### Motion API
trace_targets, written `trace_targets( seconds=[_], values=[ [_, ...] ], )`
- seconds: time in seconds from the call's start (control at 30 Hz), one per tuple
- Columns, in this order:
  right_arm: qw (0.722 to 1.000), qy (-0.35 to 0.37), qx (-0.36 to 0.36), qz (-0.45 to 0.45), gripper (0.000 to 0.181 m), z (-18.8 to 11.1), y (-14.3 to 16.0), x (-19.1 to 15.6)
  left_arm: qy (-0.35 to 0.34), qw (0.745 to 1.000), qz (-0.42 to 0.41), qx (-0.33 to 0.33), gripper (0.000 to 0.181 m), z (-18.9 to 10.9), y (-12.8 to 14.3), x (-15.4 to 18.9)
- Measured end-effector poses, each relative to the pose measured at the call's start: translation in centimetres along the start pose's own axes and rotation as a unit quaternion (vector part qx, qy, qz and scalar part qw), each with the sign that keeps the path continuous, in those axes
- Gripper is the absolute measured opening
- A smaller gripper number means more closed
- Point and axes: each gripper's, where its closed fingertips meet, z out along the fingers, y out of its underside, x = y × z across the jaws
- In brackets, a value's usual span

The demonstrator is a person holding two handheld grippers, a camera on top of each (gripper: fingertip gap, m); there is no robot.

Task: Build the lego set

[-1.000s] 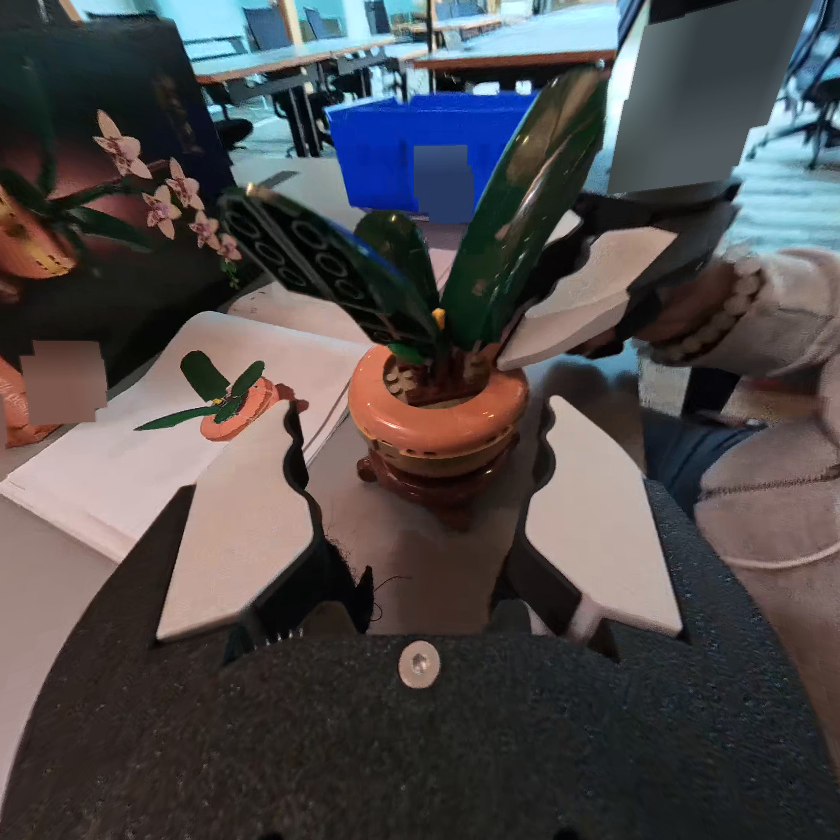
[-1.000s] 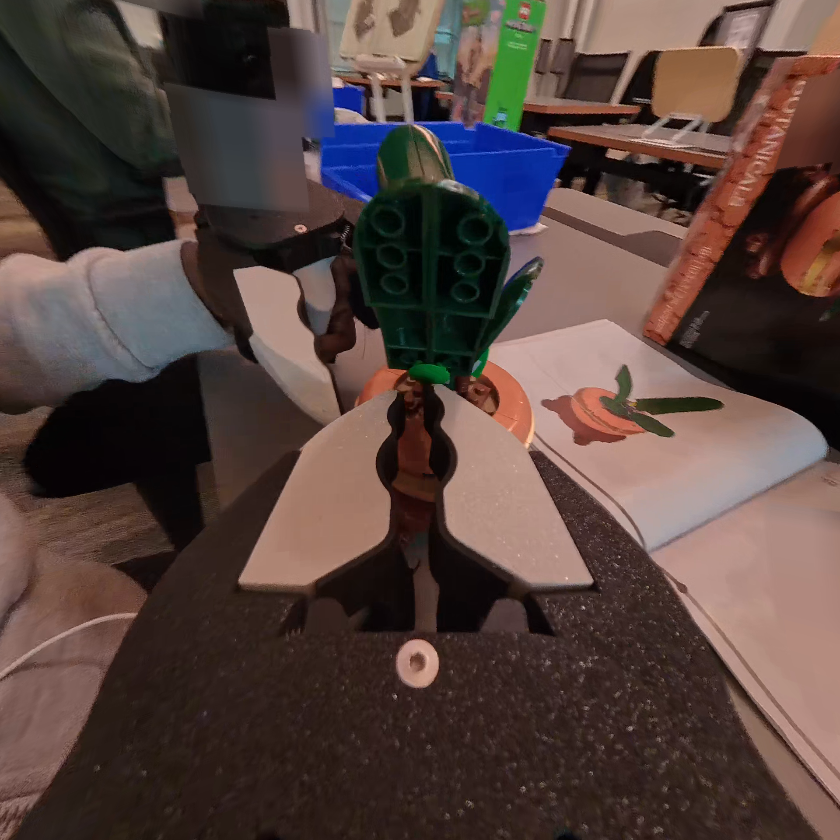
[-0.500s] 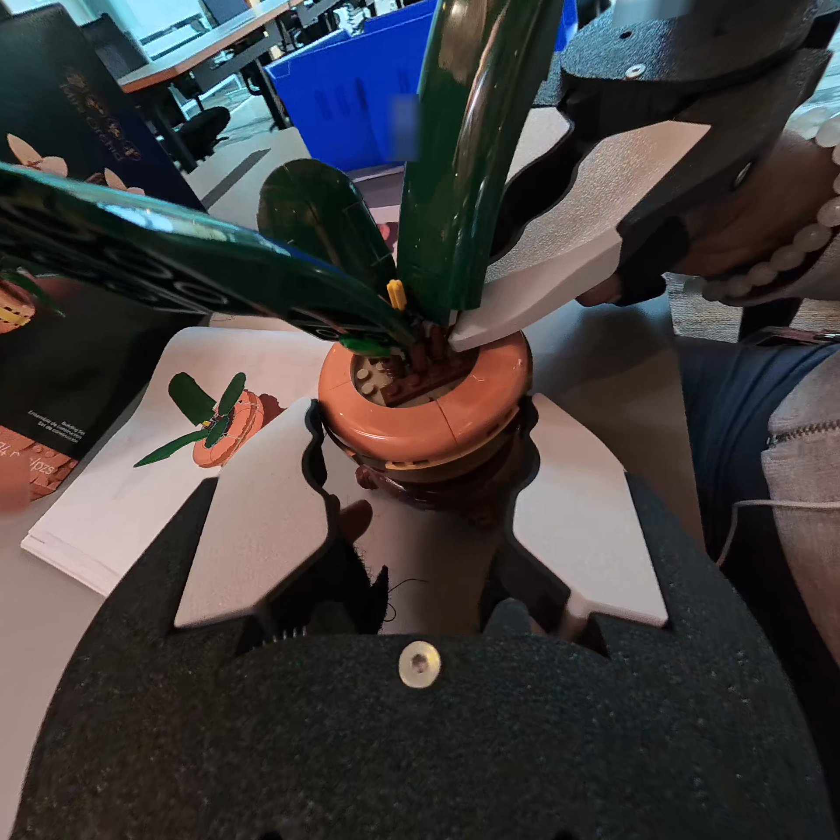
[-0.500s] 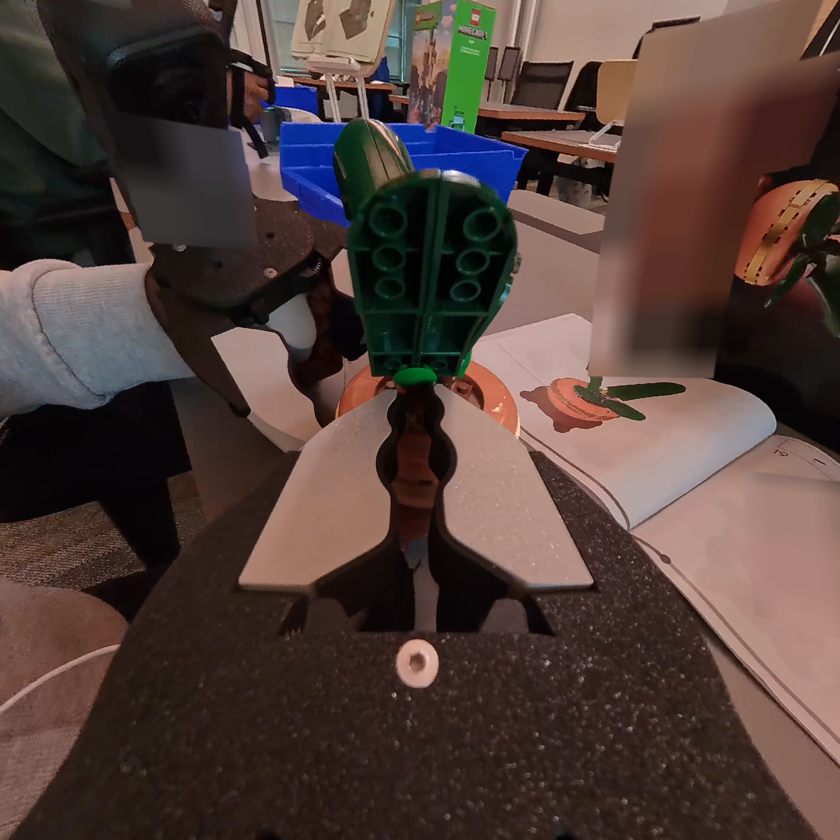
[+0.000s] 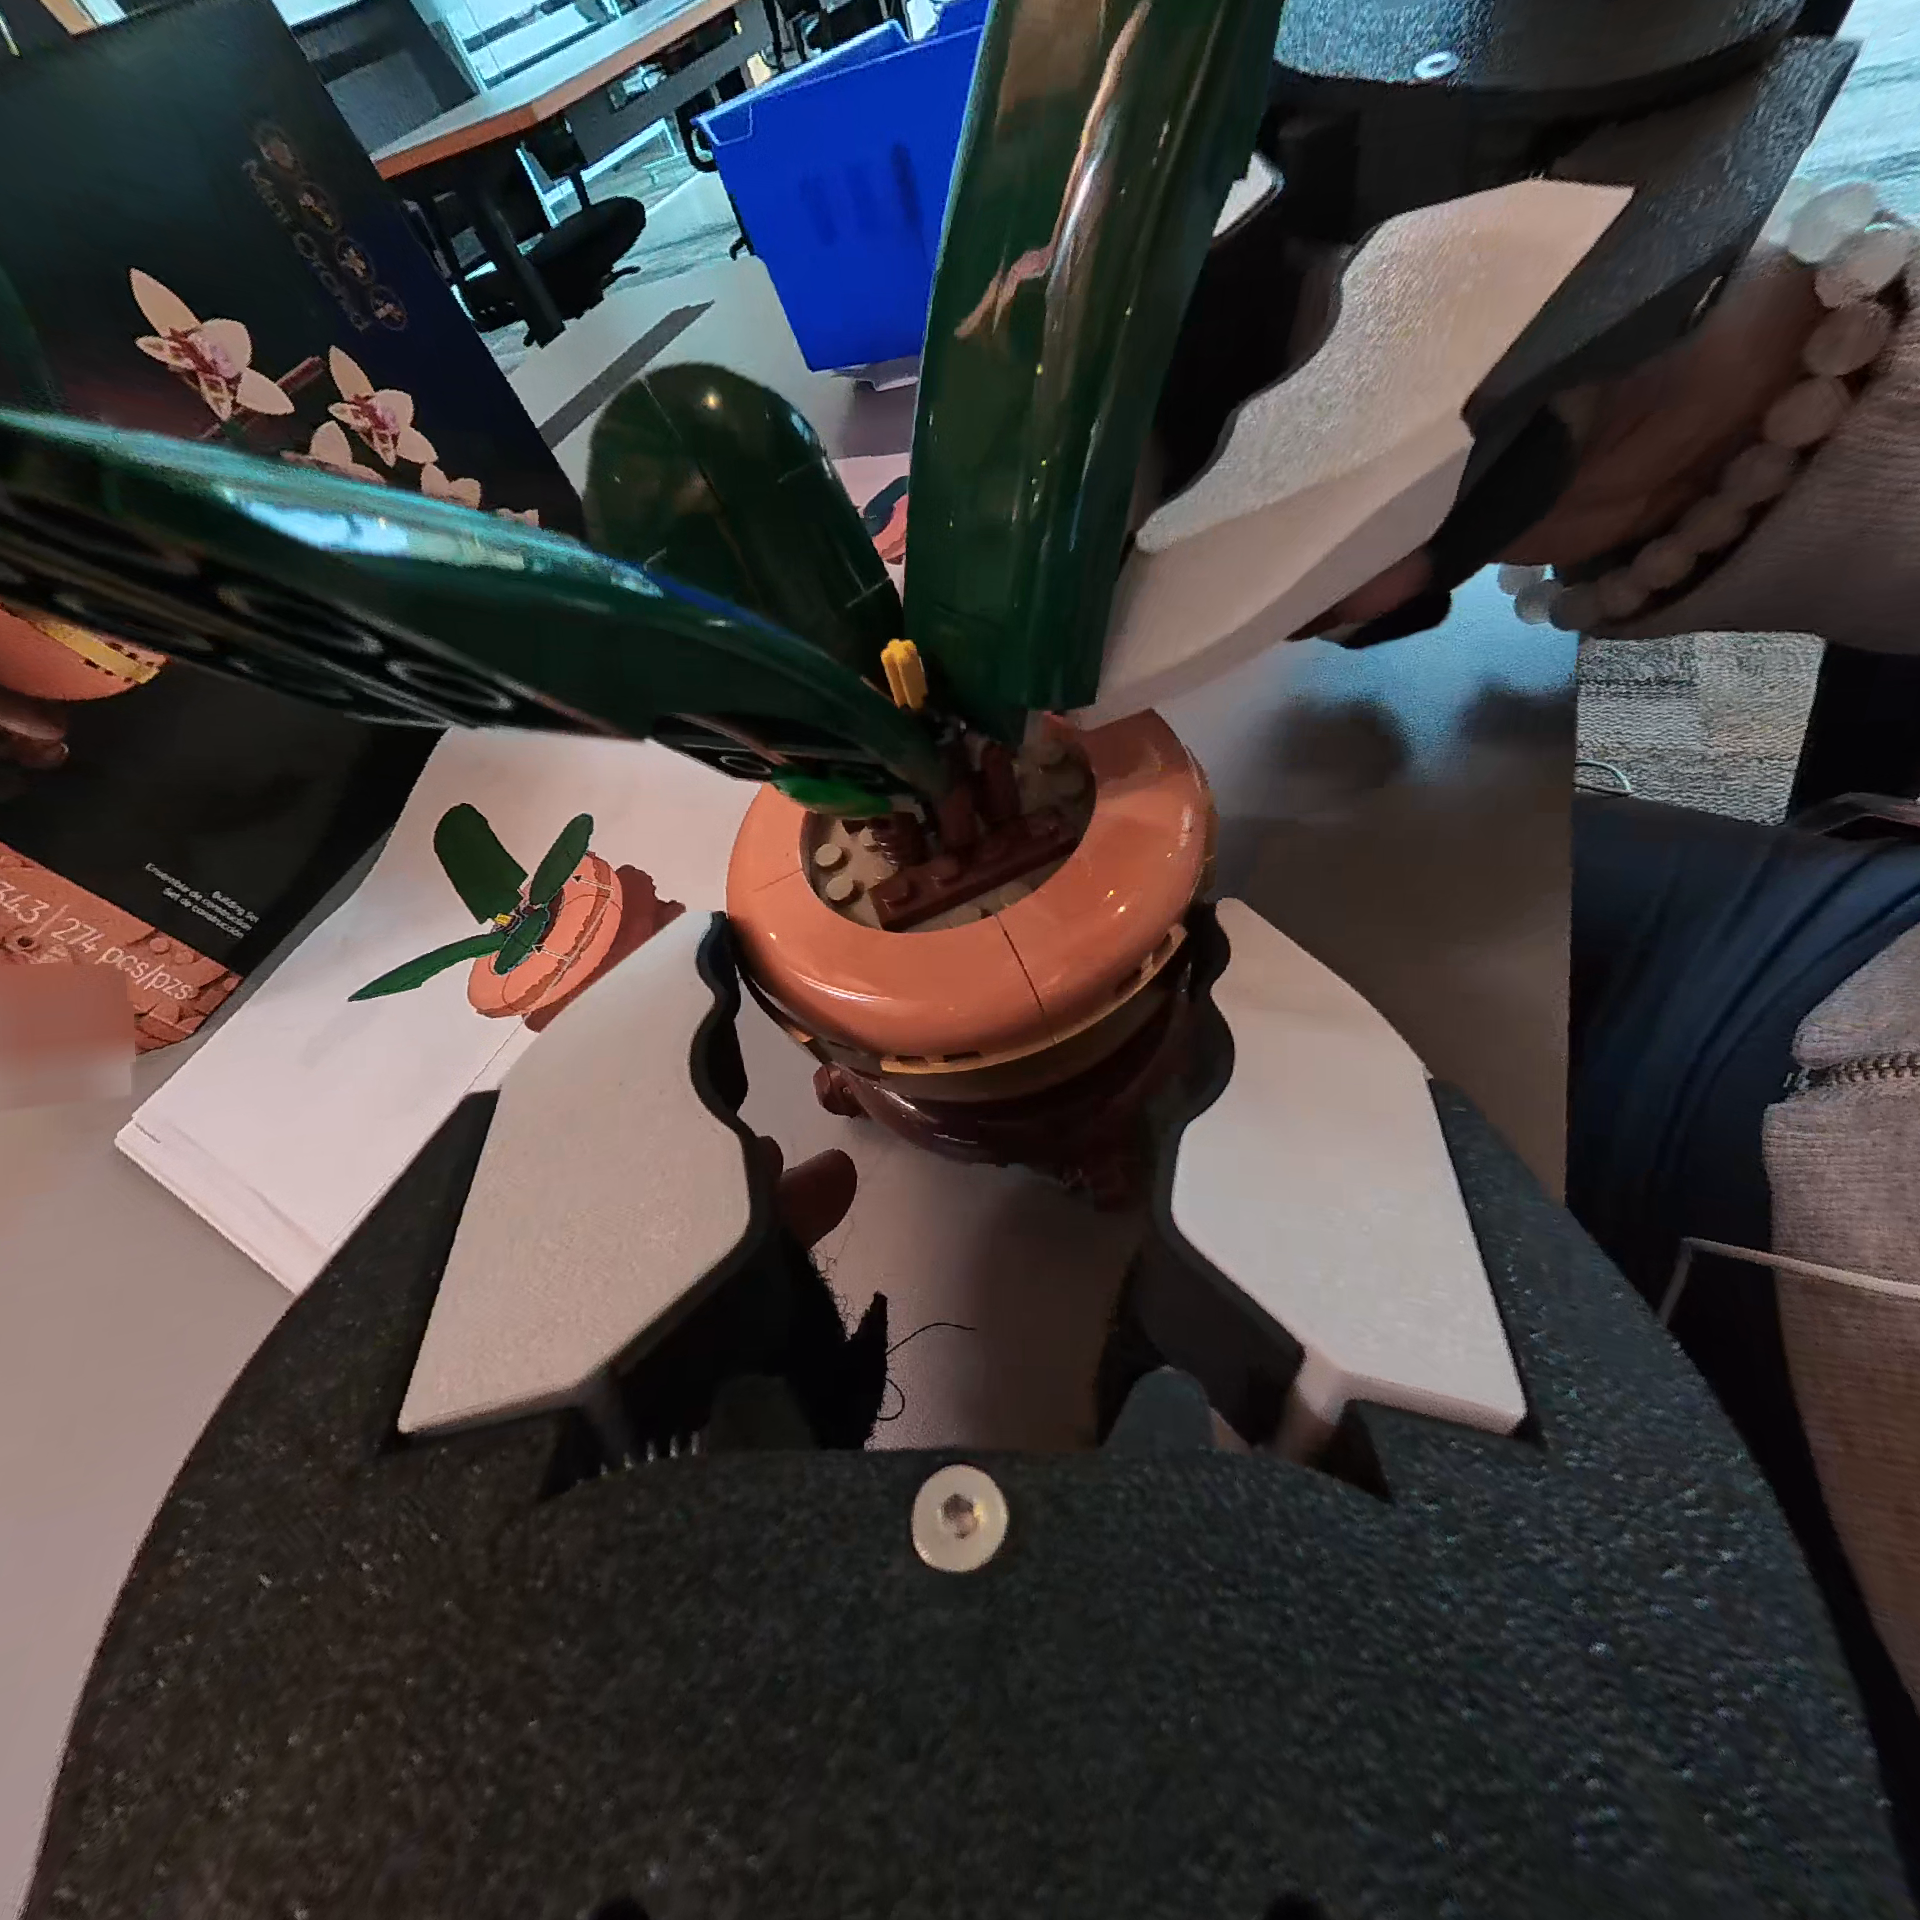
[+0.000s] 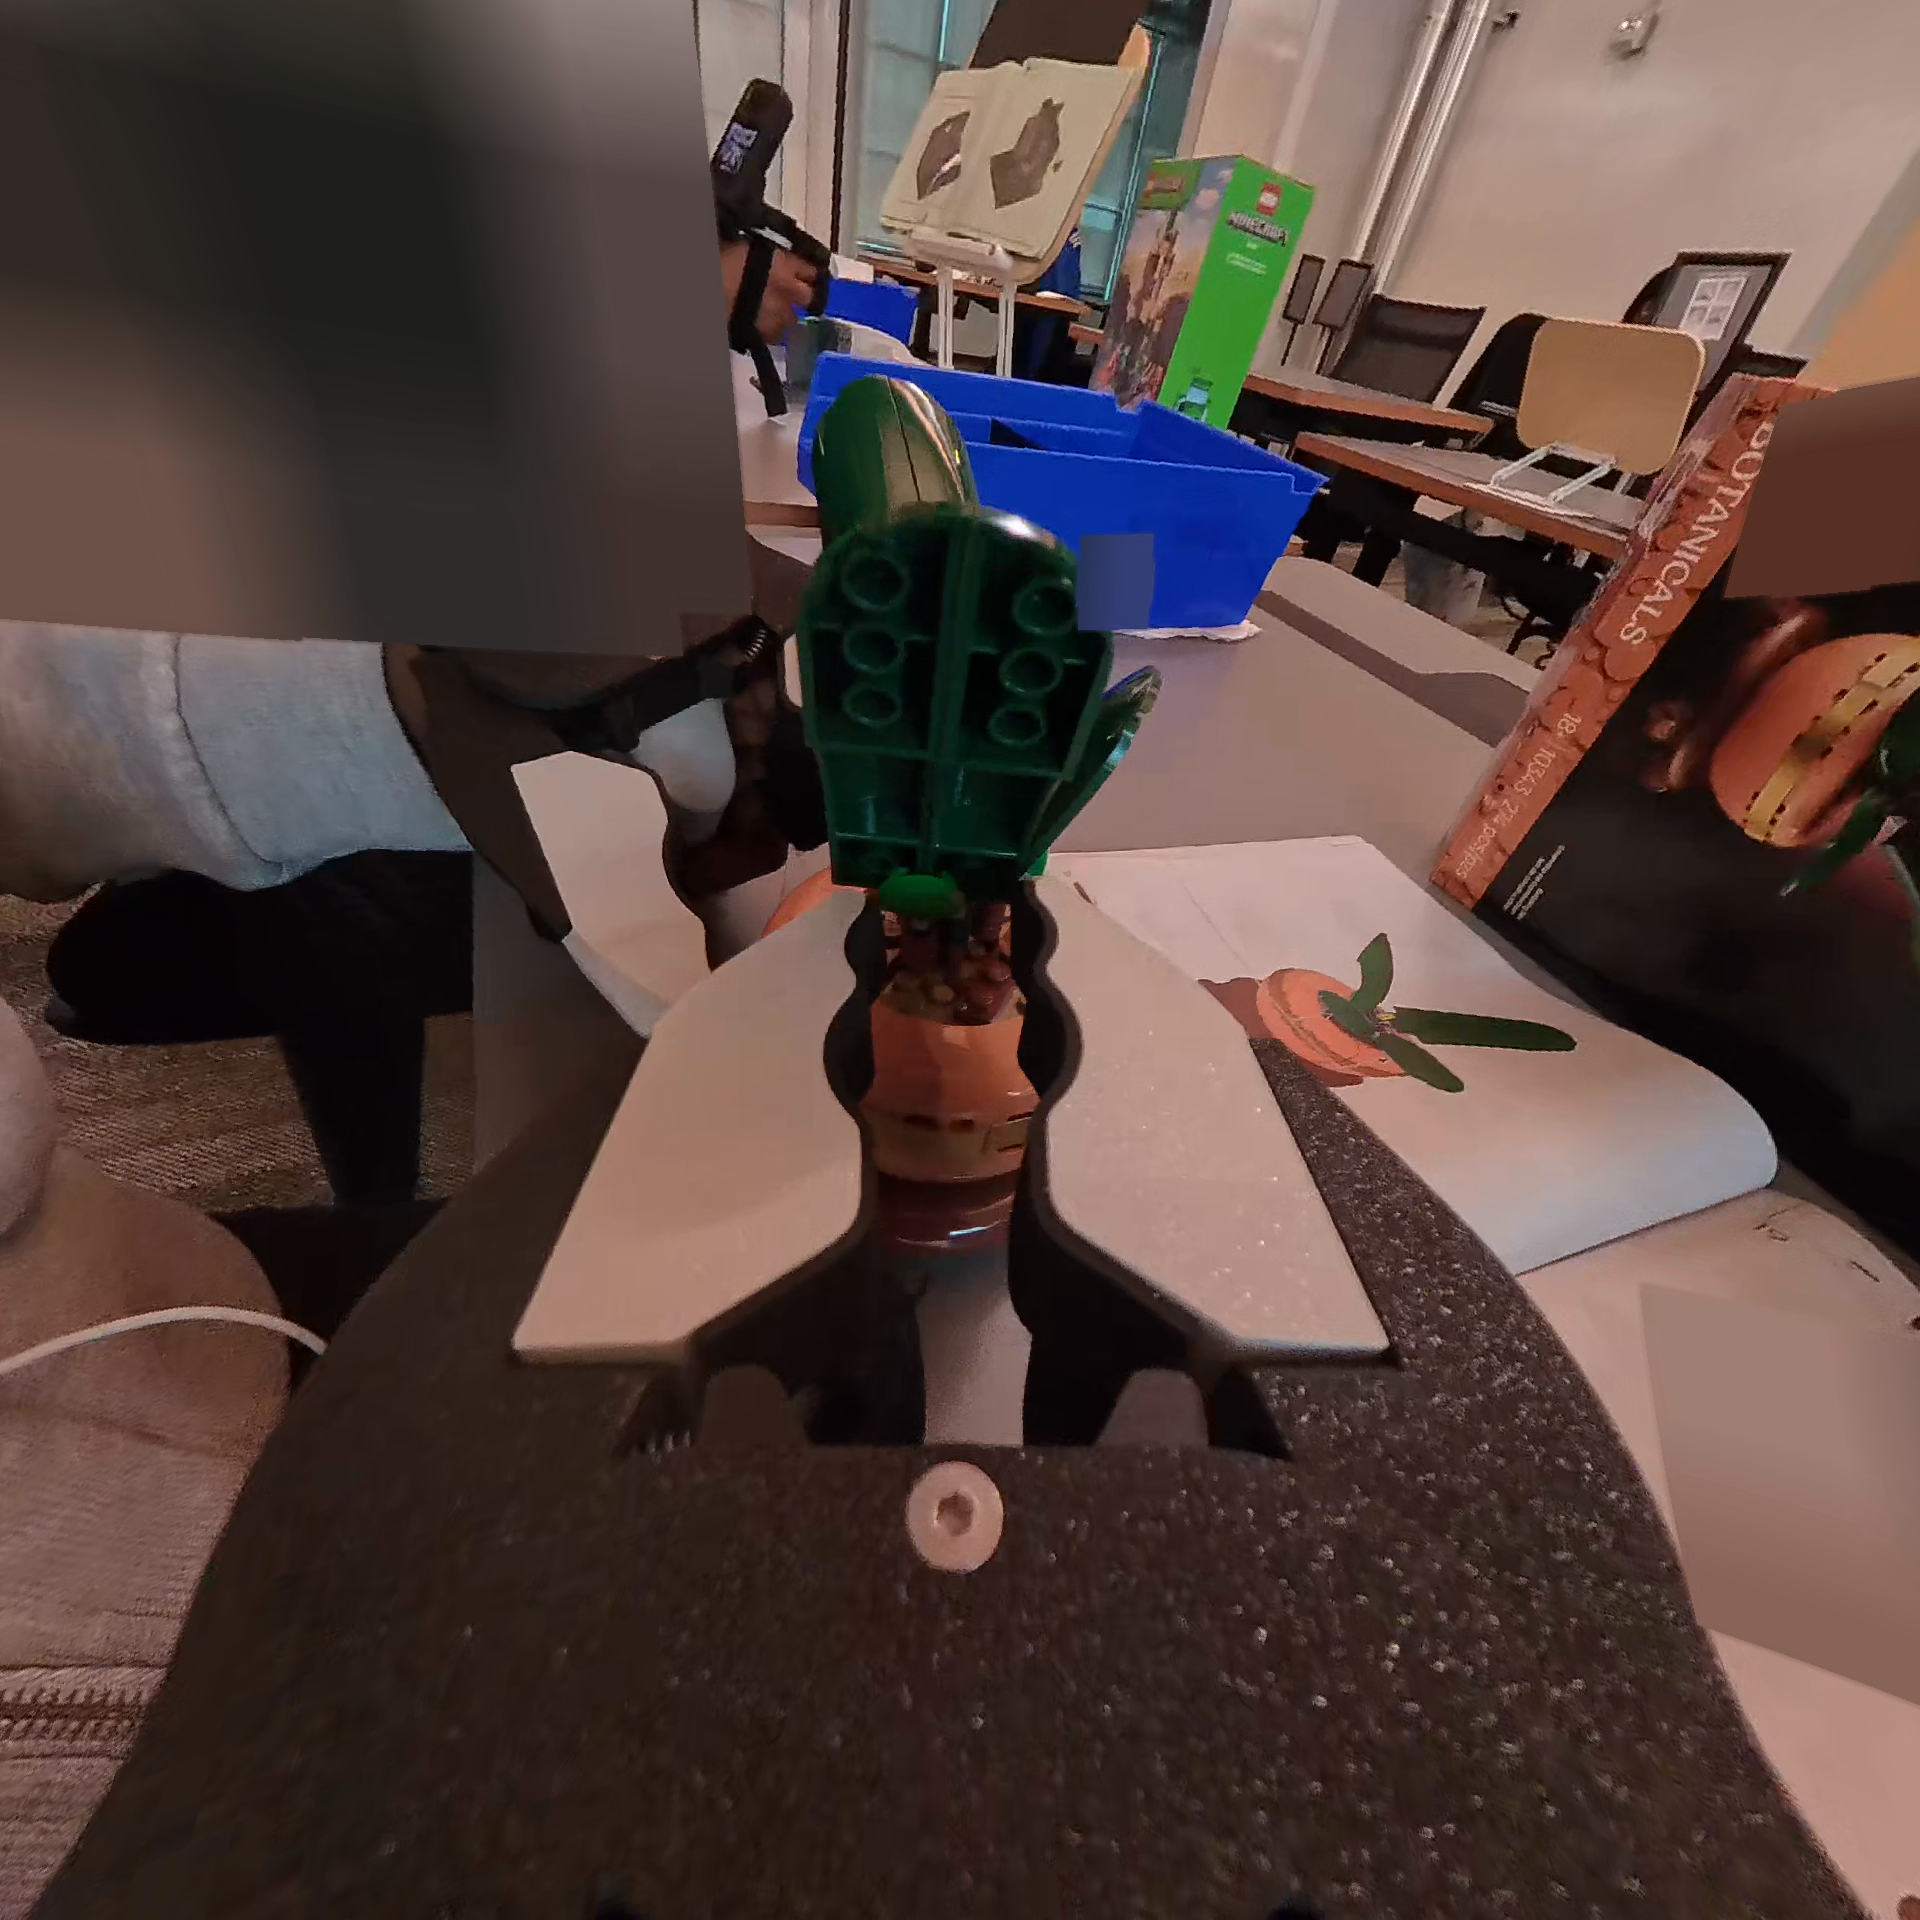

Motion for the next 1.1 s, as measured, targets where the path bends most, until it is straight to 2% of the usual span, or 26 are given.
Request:
trace_targets(
  seconds=[0.17, 0.2, 0.3, 0.43, 0.7, 0.8, 0.87, 0.97, 1.0, 1.1],
  values=[
    [0.997, 0.023, 0.001, 0.067, 0.022, 0.1, 0.2, 0.2, -0.029, 0.999, -0.019, -0.011, 0.083, 0.1, 0.1, -0.2],
    [0.997, 0.018, 0.002, 0.069, 0.016, 0.1, 0.2, -0.2, -0.035, 0.999, -0.021, -0.013, 0.083, 0.1, 0.1, -0.3],
    [0.997, 0.041, 0.010, 0.061, 0.017, 0.2, 0.2, 0.1, -0.042, 0.999, -0.021, -0.014, 0.083, 0.0, 0.1, -0.3],
    [0.997, 0.031, 0.015, 0.071, 0.014, 0.2, 0.3, -0.1, -0.037, 0.999, -0.023, -0.013, 0.083, 0.1, 0.1, -0.3],
    [0.993, 0.101, 0.022, 0.061, 0.010, -0.1, 0.3, 0.2, -0.082, 0.995, -0.042, -0.026, 0.083, 0.5, 0.0, -0.5],
    [0.992, 0.102, 0.023, 0.064, 0.010, -0.2, 0.3, 0.2, -0.089, 0.995, -0.040, -0.026, 0.083, 0.5, -0.1, -0.5],
    [0.994, 0.084, 0.026, 0.069, 0.013, -0.3, 0.3, 0.3, -0.078, 0.996, -0.042, -0.025, 0.083, 0.5, -0.1, -0.4],
    [0.996, 0.035, 0.051, 0.059, 0.045, -0.6, -0.3, 0.2, -0.063, 0.997, -0.032, -0.021, 0.083, 0.4, -0.1, -0.2],
    [0.996, 0.020, 0.069, 0.058, 0.051, -0.7, -0.8, 0.3, -0.057, 0.998, -0.031, -0.019, 0.083, 0.4, -0.1, -0.1],
    [0.995, -0.017, 0.102, 0.004, 0.049, -0.9, -2.0, 0.5, -0.042, 0.999, -0.026, -0.015, 0.083, 0.4, -0.1, 0.0]
  ],
)
